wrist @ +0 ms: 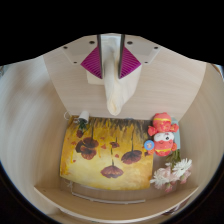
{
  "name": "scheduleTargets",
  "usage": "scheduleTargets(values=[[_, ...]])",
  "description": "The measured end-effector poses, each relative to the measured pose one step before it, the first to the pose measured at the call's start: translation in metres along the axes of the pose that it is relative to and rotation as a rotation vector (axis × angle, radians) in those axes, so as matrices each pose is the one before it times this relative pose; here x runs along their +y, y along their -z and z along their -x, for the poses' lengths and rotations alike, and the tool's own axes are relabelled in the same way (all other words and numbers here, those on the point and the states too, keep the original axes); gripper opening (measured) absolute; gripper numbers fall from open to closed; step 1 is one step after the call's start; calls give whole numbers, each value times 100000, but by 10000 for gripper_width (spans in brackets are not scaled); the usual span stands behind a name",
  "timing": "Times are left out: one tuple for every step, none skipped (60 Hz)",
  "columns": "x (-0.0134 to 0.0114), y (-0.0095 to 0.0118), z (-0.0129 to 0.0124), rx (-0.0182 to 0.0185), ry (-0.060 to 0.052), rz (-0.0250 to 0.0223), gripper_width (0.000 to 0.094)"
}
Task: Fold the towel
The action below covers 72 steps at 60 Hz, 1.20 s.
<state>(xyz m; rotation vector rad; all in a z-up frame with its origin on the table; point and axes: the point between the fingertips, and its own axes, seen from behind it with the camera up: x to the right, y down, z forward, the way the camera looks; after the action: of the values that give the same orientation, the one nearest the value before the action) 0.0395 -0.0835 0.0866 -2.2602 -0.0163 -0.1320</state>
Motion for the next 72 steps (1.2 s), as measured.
scheduleTargets(values=[[627, -290, -952, 507, 542, 1222, 336], [691, -306, -954, 1003, 854, 1454, 404], [833, -238, -448, 2648, 270, 1308, 466], [490, -277, -1304, 561, 1794, 1783, 504], [658, -344, -964, 1670, 1285, 1337, 525], [665, -407, -852, 1749, 1247, 1278, 532], [677, -320, -557, 1356, 1220, 1437, 537], [694, -336, -390, 599, 1086, 1523, 546], [689, -289, -240, 191, 858, 1662, 558], [565, -206, -110, -311, 826, 1484, 574], [361, 13, 50, -1017, 755, 1228, 591], [135, 24, 70, -1505, 522, 267, 606], [-12, 37, 109, -1643, -130, -281, 614], [5, -122, 462, -145, -1336, -1047, 612], [-140, -45, -216, -2292, -753, -1143, 614], [-265, 163, 25, -708, -1004, -861, 617], [-228, 187, 13, -483, -710, -893, 624], [-219, 212, 34, -488, -369, -672, 634], [-230, 273, 55, -489, -281, -462, 648], [-268, 290, 30, -409, -320, -424, 662], [-331, 354, -2, -309, -280, -514, 672], [-371, 368, -26, -171, -381, -686, 683], [-668, 778, 276, 799, -710, 196, 696], [-173, 113, -216, -524, -324, -1584, 705], [-396, 467, 32, -20, -449, -839, 716], [-450, 468, 52, -186, -288, -872, 732], [-451, 504, 100, -297, -297, -900, 741], [-488, 538, 114, -357, -374, -930, 750], [-531, 577, 101, -353, -520, -1091, 752], [-689, 1017, 315, 461, -854, -343, 750], [-406, 262, -94, -983, -241, -1855, 752], [-436, 563, 141, -444, -523, -1171, 752], [-430, 589, 131, -542, -622, -1104, 751], [-431, 612, 181, -560, -771, -1054, 751], [-421, 605, 217, -649, -789, -1199, 753], [-410, 638, 217, -702, -687, -1282, 754], [-473, 977, 679, 596, -1013, -529, 754], [-232, 383, -186, -1349, -115, -1183, 754], [-208, 559, 119, -325, -409, -843, 754], [-185, 562, 112, -184, -357, -818, 753], [-152, 584, 66, -71, -158, -860, 753], [-127, 557, 52, 122, -11, -898, 754], [-76, 531, 32, 235, 74, -875, 754], [-1, 502, 30, 321, -20, -820, 754], [15, 673, 384, 1156, -475, -406, 754], [125, 471, 79, 371, -328, -414, 754], [66, 413, -43, -80, -120, -60, 753], [166, 425, 98, 133, -162, -167, 753], [191, 468, 95, 89, -241, -148, 752], [186, 474, 69, 89, -289, -177, 753], [182, 486, 79, 117, -296, -206, 753], [201, 519, 113, 75, -179, -137, 751], [254, 515, 133, 57, -79, 31, 751], [342, 573, 240, 290, -147, -38, 751], [275, 523, 202, 297, -1, -227, 752], [78, 532, -41, 66, 363, -201, 753], [98, 530, 15, 430, 325, -346, 753], [128, 549, 22, 512, 341, -271, 753], [151, 532, -23, 456, 385, -122, 752], [146, 549, 22, 426, 393, -65, 751], [151, 534, 43, 374, 452, -81, 751], [136, 506, 58, 232, 381, -95, 750], [160, 486, 75, 134, 248, -49, 751], [256, 587, 268, 175, 10, -155, 750], [196, 412, 73, -157, 145, -55, 752], [100, 449, 154, -104, 131, -164, 751], [45, 416, 112, -53, 280, -266, 751], [49, 430, 112, 13, 282, -229, 752], [50, 398, 95, 17, 231, -223, 751], [67, 397, 103, 18, 169, -192, 751], [71, 370, 90, -3, 186, -121, 749], [161, 294, 278, 319, 141, -162, 750]])
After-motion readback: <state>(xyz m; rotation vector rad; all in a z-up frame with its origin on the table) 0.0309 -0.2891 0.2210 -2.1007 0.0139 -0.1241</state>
